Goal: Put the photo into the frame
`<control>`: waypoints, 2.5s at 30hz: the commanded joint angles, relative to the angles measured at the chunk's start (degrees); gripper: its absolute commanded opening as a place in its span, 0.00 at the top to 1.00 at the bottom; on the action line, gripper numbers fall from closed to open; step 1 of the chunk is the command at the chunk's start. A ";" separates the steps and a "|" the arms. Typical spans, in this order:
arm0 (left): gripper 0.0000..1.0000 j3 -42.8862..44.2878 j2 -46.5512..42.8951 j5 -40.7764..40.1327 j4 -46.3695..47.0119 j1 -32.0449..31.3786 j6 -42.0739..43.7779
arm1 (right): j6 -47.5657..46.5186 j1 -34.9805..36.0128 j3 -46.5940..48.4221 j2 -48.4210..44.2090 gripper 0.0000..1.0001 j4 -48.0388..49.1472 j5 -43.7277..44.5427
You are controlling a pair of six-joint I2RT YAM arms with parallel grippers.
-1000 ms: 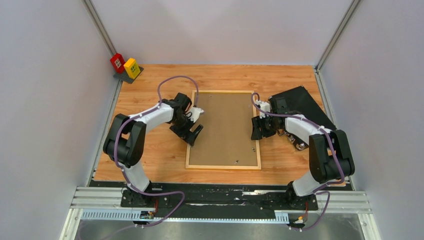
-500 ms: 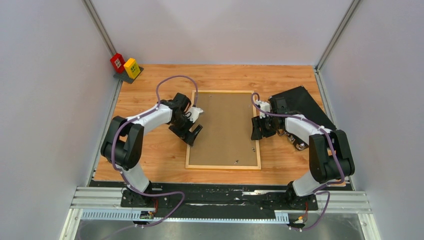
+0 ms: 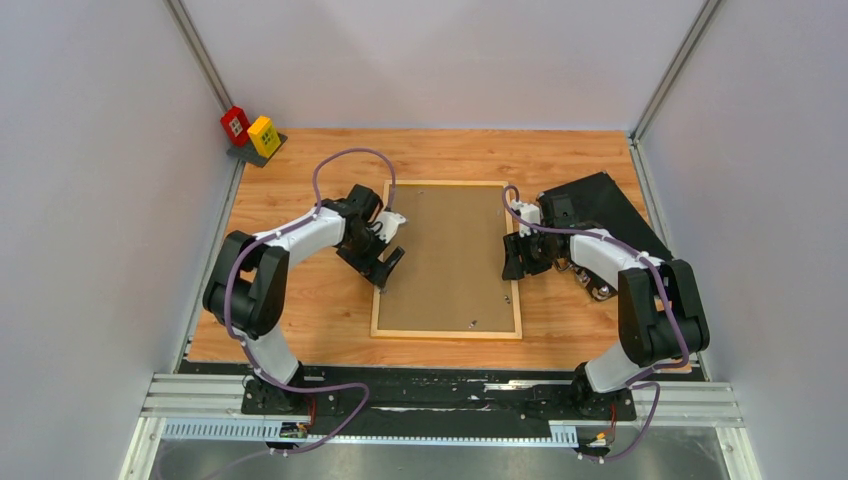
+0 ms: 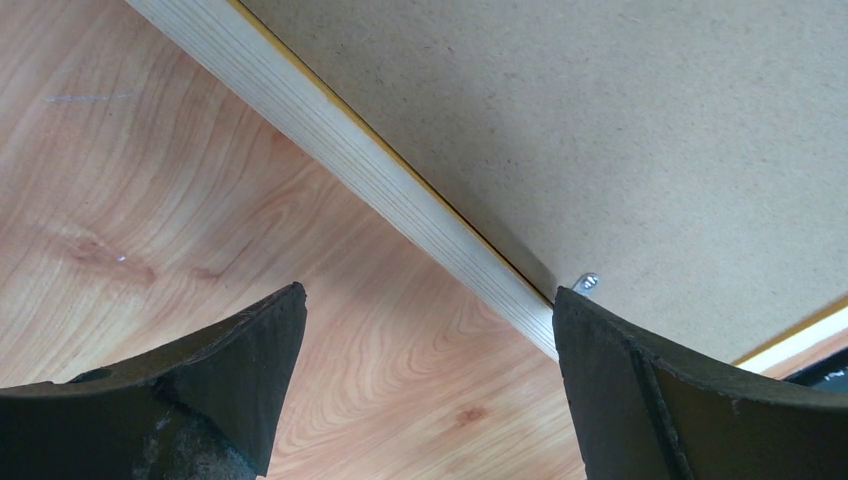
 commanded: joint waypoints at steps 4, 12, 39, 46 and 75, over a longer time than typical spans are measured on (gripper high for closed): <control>0.00 2.04 2.23 -1.31 2.61 -0.10 -0.06 | -0.50 0.08 0.71 -0.83 0.48 1.71 0.47; 0.00 -0.18 0.57 -0.06 1.55 -0.10 0.33 | -0.59 0.05 0.84 -0.73 0.48 1.71 0.47; 0.00 -2.90 -1.95 3.79 -3.34 -0.26 4.37 | -0.50 0.07 1.02 -0.13 0.48 1.70 0.74; 0.00 -2.38 -2.66 4.82 -3.74 -0.45 4.43 | -0.59 0.03 0.93 -0.32 0.48 1.70 1.00; 0.08 11.45 6.74 -3.79 4.59 0.55 -4.11 | -7.05 1.25 -4.82 -12.69 0.46 -4.99 0.56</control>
